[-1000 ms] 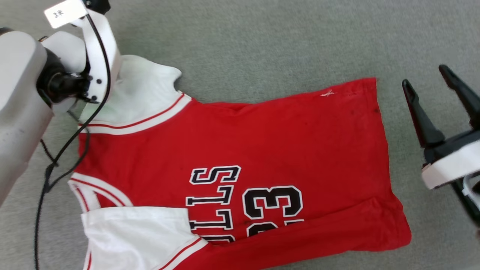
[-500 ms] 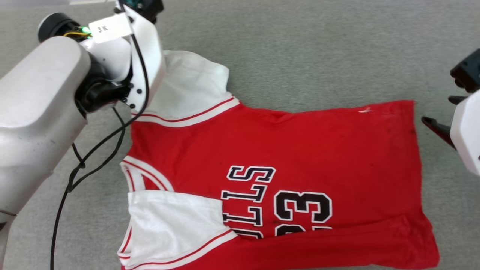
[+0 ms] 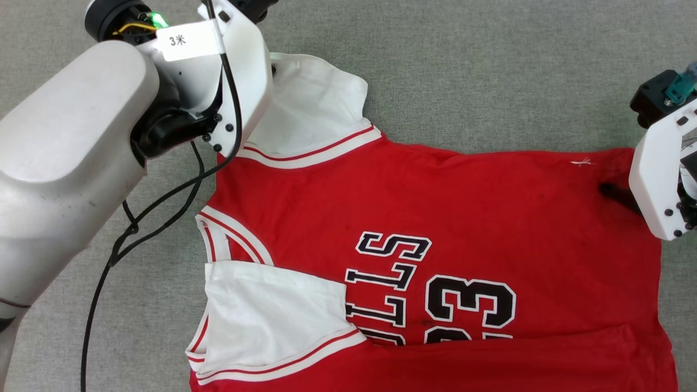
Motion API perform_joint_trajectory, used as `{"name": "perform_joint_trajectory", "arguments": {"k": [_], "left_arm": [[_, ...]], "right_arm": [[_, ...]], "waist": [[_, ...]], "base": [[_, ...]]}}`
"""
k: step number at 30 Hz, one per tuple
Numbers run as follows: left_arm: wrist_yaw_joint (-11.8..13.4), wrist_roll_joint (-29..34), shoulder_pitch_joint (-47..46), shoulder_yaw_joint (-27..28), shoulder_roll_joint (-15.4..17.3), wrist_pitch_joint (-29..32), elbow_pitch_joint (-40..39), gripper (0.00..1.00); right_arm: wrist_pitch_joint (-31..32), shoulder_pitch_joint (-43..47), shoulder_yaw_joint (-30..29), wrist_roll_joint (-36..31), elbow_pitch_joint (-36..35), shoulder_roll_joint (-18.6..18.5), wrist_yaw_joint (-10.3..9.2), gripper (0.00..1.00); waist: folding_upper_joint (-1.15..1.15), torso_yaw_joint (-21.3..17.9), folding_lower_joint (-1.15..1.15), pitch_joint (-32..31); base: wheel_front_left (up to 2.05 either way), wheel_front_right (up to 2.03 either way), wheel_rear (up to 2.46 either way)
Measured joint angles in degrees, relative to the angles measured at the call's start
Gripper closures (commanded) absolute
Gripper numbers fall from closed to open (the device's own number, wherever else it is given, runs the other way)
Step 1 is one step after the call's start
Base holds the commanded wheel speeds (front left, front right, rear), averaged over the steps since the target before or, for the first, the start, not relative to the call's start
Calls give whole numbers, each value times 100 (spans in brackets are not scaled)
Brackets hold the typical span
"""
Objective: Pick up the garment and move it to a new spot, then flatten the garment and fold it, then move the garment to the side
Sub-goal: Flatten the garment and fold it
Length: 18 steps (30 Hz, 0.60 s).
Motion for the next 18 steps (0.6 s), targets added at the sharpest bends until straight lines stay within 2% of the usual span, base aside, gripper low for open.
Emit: {"name": "perform_joint_trajectory", "arguments": {"k": [2, 3, 4, 5, 11, 18], "left_arm": [[0, -1, -2, -37, 21, -47, -3, 100], [0, -3, -2, -62, 33, -62, -1, 100], [0, -15, -2, -81, 45, -90, 1, 100], [0, -20, -1, -97, 54, -131, 7, 100], [0, -80, 112, -182, 154, -448, -1, 100], [1, -301, 700, -190, 434, -860, -236, 100]], "right_arm": [[-133, -6, 101, 85, 88, -8, -11, 0], [-232, -12, 148, 119, 114, -15, -11, 7], [-346, -23, 209, 126, 142, -23, -11, 82], [-455, -48, 282, 127, 165, -27, -11, 100], [-1204, -146, 555, 250, 348, 27, 4, 100], [-2002, 76, 810, 442, 227, -197, 3, 100]], "waist": [[0, 14, 0, 25], [0, 11, 0, 23], [0, 7, 0, 12], [0, 2, 0, -10], [0, -35, 0, -308], [0, -35, 0, -905]], "base": [[0, 0, 0], [0, 0, 0], [0, 0, 0], [0, 0, 0], [0, 0, 0], [0, 0, 0]]}}
